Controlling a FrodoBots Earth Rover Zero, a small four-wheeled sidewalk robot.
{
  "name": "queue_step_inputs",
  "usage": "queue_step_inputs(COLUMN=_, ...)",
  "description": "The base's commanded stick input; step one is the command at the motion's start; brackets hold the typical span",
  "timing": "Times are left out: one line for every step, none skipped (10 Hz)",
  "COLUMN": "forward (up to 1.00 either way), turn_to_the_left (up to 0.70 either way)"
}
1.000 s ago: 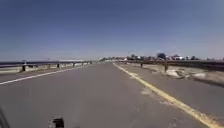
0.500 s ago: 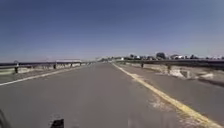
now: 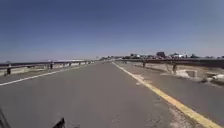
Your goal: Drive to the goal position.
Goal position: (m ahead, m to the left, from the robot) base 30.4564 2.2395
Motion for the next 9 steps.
queue_step_inputs(forward=1.0, turn_to_the_left=0.0)
queue_step_inputs(forward=1.0, turn_to_the_left=0.0)
queue_step_inputs(forward=1.0, turn_to_the_left=0.0)
queue_step_inputs(forward=1.0, turn_to_the_left=0.0)
queue_step_inputs(forward=1.0, turn_to_the_left=0.0)
queue_step_inputs(forward=1.0, turn_to_the_left=0.0)
queue_step_inputs(forward=1.0, turn_to_the_left=0.0)
queue_step_inputs(forward=1.0, turn_to_the_left=0.0)
queue_step_inputs(forward=1.0, turn_to_the_left=0.0)
